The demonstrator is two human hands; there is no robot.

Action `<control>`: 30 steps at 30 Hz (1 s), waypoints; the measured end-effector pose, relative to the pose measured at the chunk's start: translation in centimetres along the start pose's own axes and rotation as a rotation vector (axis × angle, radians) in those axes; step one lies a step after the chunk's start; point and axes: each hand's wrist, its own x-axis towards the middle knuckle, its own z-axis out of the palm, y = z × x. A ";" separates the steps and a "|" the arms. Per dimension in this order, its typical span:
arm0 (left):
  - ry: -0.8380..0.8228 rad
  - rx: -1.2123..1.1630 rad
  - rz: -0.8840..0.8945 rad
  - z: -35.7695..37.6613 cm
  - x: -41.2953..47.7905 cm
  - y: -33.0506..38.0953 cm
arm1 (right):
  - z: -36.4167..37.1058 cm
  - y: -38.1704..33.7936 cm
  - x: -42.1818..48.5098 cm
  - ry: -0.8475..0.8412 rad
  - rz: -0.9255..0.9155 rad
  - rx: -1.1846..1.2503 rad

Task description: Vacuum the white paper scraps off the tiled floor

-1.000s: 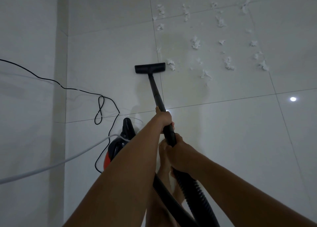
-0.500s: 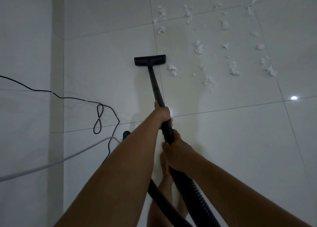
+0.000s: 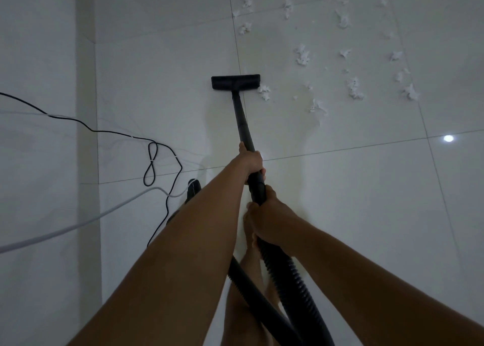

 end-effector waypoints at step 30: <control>-0.003 0.003 0.105 -2.7 6.3 5.0 | -0.2 -4.0 5.5 -0.089 -0.068 0.254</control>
